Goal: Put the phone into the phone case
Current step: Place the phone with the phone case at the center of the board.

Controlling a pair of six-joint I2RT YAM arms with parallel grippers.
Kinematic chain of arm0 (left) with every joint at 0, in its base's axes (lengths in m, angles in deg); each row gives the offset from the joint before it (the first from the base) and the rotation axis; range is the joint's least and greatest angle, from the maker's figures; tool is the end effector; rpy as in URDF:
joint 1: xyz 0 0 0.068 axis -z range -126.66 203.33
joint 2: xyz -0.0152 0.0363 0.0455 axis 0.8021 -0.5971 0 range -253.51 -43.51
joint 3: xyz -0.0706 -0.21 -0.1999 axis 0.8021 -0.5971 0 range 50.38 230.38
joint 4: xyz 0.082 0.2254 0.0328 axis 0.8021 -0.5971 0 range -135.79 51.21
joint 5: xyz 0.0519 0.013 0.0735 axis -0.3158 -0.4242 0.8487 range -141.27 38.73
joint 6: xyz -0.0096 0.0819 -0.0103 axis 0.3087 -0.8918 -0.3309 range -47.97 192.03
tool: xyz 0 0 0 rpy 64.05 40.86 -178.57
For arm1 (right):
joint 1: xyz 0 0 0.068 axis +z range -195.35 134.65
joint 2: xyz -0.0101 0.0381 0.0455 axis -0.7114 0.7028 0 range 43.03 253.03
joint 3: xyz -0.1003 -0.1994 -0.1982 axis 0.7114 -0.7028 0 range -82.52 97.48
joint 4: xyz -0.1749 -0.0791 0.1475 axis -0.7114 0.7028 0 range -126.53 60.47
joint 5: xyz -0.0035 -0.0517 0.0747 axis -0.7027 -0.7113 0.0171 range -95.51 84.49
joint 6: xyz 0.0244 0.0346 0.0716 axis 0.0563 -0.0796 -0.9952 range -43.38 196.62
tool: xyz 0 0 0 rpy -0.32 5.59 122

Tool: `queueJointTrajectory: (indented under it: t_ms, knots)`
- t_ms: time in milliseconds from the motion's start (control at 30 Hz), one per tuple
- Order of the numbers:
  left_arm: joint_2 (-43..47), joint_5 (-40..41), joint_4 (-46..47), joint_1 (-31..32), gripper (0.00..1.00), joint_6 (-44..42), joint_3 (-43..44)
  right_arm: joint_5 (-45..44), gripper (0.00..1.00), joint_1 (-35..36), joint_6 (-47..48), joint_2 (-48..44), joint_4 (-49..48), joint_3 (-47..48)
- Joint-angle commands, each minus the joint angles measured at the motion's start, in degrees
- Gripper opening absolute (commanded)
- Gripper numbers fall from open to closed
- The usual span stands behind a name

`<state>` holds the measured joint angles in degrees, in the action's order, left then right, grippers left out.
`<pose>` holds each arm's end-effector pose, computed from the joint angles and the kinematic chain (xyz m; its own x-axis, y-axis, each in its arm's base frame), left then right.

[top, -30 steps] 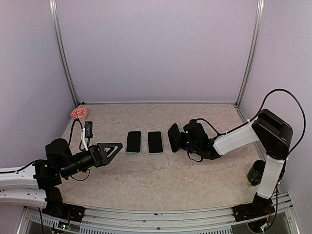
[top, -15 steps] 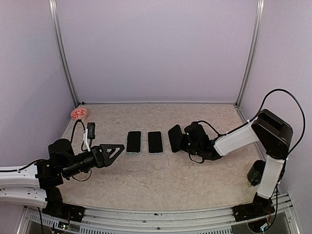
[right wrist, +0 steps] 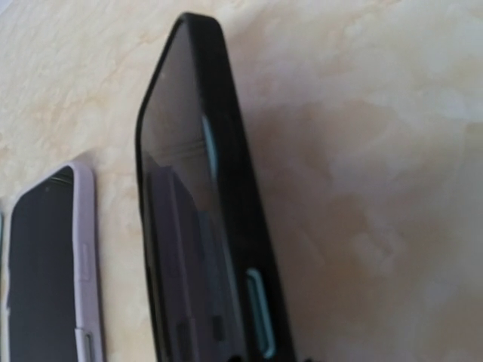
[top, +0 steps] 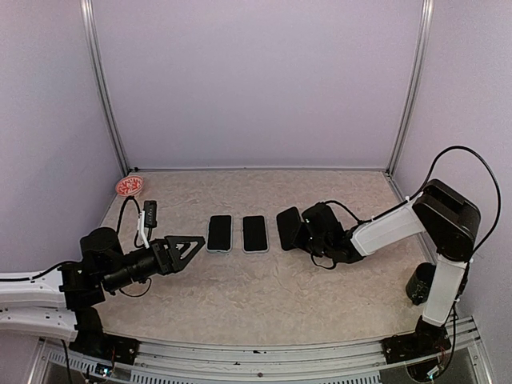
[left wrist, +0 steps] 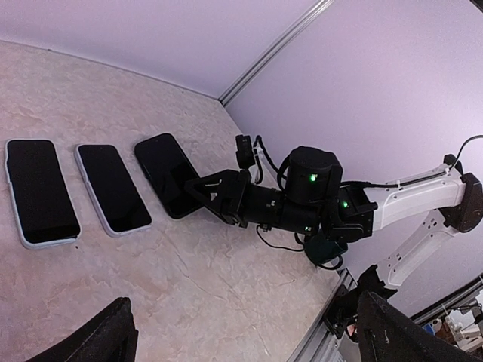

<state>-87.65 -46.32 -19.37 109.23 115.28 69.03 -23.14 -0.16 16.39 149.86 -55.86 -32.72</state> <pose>0.1092 -0.1500 0.2580 -0.5753 -0.3678 -0.7306 0.5253 0.5186 -0.6747 0.2902 0.2611 0.1485 -0.6543 0.5152 -0.5536 0.1223 0.7945 0.5948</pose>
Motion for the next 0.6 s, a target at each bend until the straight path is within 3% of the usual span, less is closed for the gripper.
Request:
queueJointTrajectory:
  t_ms: [0, 567]
  knots:
    - [-0.24, -0.31, 2.26, -0.40, 0.99, -0.05, -0.64, -1.04, 0.34, 0.45, -0.45, 0.14, 1.45, -0.55]
    - [-0.57, -0.10, 2.46, -0.53, 0.99, 0.05, -0.64, -1.64, 0.43, 0.47, -0.40, -0.98, 5.47, -0.66]
